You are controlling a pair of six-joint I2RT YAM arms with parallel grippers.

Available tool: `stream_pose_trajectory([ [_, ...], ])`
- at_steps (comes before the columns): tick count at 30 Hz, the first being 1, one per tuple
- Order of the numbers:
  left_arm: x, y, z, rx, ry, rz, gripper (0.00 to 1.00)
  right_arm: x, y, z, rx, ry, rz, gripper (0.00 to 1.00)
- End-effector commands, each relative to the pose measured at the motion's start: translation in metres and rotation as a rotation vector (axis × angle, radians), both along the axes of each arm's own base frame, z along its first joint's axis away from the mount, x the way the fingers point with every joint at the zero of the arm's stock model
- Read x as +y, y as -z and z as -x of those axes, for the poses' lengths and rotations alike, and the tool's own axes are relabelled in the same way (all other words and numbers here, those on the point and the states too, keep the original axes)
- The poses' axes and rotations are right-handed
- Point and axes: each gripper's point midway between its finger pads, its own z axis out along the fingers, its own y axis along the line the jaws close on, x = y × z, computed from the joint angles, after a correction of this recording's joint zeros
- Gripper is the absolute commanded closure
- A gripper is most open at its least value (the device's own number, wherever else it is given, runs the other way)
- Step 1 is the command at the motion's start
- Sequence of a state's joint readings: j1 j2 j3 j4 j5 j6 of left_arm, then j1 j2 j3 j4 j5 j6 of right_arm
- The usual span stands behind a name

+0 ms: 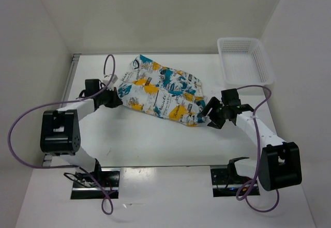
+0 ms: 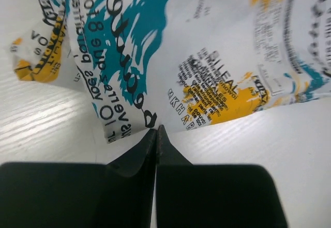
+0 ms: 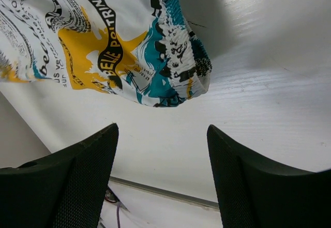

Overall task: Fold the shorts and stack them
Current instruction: Flatten the shorts out

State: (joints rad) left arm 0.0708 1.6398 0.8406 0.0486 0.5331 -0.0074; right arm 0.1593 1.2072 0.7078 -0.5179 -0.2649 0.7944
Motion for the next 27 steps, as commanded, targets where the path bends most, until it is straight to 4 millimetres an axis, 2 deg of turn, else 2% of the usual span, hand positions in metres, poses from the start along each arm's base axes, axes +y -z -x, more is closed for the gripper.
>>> stream_pose_trajectory([
  [1,0.006,-0.053,0.010,-0.058,-0.021,-0.026,1.00,0.001,-0.013,-0.008,-0.061,-0.007,0.007,0.25],
  [2,0.009,-0.052,0.023,-0.024,-0.030,-0.024,1.00,0.001,-0.013,-0.008,-0.061,-0.007,0.007,0.25],
  [3,0.009,-0.064,0.032,-0.052,-0.037,-0.032,1.00,0.001,-0.013,-0.008,-0.061,-0.007,0.007,0.25],
  [4,0.008,-0.064,0.042,-0.043,-0.037,-0.032,1.00,0.001,-0.013,-0.008,-0.061,-0.007,0.007,0.25],
  [5,0.006,-0.060,0.063,-0.016,-0.036,-0.030,1.00,0.001,-0.013,-0.008,-0.061,-0.007,0.007,0.25],
  [11,0.013,-0.053,0.128,0.056,-0.089,-0.072,1.00,0.002,-0.008,-0.005,-0.042,-0.014,0.000,0.25],
  [16,0.017,-0.051,0.149,0.130,-0.111,-0.084,1.00,0.002,-0.008,0.000,-0.019,-0.004,-0.003,0.17],
  [19,0.020,-0.049,0.172,0.185,-0.127,-0.105,1.00,0.000,0.001,0.008,0.025,0.032,-0.007,0.15],
  [20,0.019,-0.048,0.182,0.193,-0.127,-0.105,1.00,0.000,-0.001,0.007,0.015,0.032,-0.009,0.15],
  [21,0.018,-0.043,0.187,0.195,-0.127,-0.105,1.00,0.000,0.003,0.009,0.026,0.045,-0.014,0.15],
  [22,0.016,-0.024,0.201,0.239,-0.124,-0.103,1.00,0.002,0.005,0.013,0.027,0.037,-0.027,0.15],
  [23,0.015,-0.022,0.200,0.196,-0.120,-0.097,1.00,0.004,0.007,0.014,0.031,0.040,-0.040,0.15],
  [25,0.010,-0.016,0.198,0.160,-0.101,-0.072,0.89,0.007,0.012,0.015,0.033,0.027,-0.060,0.15],
  [26,0.009,-0.015,0.194,0.118,-0.096,-0.067,0.59,0.009,0.010,0.012,0.018,0.021,-0.071,0.15],
  [27,0.008,-0.019,0.190,0.087,-0.092,-0.062,0.41,0.009,0.020,0.015,0.047,0.022,-0.066,0.16],
])
